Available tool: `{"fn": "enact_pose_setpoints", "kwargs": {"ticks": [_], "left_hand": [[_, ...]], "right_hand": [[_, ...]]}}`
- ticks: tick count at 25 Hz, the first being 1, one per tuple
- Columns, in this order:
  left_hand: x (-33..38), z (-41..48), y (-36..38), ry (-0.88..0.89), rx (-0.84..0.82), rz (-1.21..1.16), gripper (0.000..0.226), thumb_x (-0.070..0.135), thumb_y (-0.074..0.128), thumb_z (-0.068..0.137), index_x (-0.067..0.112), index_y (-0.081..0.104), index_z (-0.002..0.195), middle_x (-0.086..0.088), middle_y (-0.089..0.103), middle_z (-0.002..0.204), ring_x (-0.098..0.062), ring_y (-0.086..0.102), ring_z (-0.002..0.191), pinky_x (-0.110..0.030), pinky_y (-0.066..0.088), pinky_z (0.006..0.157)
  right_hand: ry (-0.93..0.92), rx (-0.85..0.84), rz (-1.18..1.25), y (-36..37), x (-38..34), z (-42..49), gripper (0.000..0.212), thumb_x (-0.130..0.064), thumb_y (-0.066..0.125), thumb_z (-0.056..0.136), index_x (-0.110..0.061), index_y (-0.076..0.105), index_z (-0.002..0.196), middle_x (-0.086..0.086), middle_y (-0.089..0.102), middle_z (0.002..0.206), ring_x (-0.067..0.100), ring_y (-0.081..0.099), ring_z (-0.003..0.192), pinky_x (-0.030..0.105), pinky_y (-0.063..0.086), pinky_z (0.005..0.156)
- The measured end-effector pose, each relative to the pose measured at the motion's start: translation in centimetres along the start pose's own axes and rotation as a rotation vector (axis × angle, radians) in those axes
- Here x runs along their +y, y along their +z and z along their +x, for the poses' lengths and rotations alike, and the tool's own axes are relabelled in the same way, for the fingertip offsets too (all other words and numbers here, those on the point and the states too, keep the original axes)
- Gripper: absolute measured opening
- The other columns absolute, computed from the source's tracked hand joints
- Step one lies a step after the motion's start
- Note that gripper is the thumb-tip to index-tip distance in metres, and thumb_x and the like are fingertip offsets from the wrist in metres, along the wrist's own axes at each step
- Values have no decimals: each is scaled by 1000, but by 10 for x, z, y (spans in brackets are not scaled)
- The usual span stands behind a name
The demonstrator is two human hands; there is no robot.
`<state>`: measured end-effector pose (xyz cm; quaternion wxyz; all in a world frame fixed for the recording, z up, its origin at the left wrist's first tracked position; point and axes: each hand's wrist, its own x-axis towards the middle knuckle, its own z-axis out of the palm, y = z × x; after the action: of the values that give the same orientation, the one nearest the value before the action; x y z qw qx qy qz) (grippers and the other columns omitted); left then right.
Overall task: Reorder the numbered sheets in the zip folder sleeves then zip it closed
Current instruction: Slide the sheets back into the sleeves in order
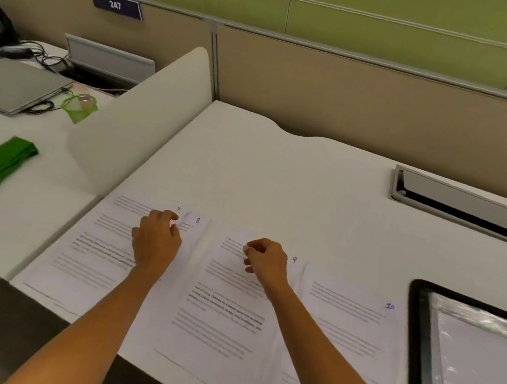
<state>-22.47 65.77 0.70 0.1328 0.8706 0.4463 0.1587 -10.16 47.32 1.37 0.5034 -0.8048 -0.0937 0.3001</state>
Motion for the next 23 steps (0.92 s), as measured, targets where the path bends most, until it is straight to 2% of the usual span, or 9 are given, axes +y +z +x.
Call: {"fn": "enact_pose_setpoints", "kwargs": {"ticks": [3,7,11,13,17,20,23], "left_hand": [[-57,28,-9,-66,-74,109,35,21,62,90,13,59,124,-14,57,128,-34,49,118,-50,38,93],[-102,44,-3,-24,-160,129,50,33,59,92,17,48,137,-8,38,150,-29,31,137,-53,24,108],[-109,55,4,-4,-196,108,51,38,56,93,22,45,140,-5,33,153,-28,29,138,-52,25,108],[-109,56,8,4,-211,96,53,41,56,92,23,45,141,-4,33,153,-28,30,137,-51,27,106],[-104,57,14,34,-216,80,55,44,57,91,25,46,141,-3,35,152,-27,31,136,-49,29,104],[-101,57,16,40,-215,88,55,46,56,91,25,45,141,-2,35,153,-26,31,136,-48,28,103],[-103,58,17,40,-211,90,56,49,56,91,26,46,141,-2,36,152,-26,32,136,-47,29,103]], "right_hand": [[67,-68,61,60,-21,6,14,-9,62,92,1,68,101,13,70,87,17,67,67,25,58,59],[162,-109,76,121,-38,16,15,-8,63,91,-1,66,103,16,71,92,17,67,69,23,58,62],[85,-11,-46,160,-46,30,22,-17,64,89,-8,65,110,9,70,101,22,70,85,38,59,80],[69,20,-76,171,-53,34,21,-16,64,89,-8,65,108,9,70,102,24,69,90,40,59,82],[115,24,-117,188,-56,39,27,-17,66,87,6,63,99,23,70,93,36,70,83,48,58,79],[127,41,-188,196,-57,38,23,-29,71,85,-11,56,88,13,70,86,28,70,76,41,59,76],[128,56,-213,200,-59,40,28,-32,74,81,-16,51,82,9,69,82,25,70,72,39,60,72]]}}
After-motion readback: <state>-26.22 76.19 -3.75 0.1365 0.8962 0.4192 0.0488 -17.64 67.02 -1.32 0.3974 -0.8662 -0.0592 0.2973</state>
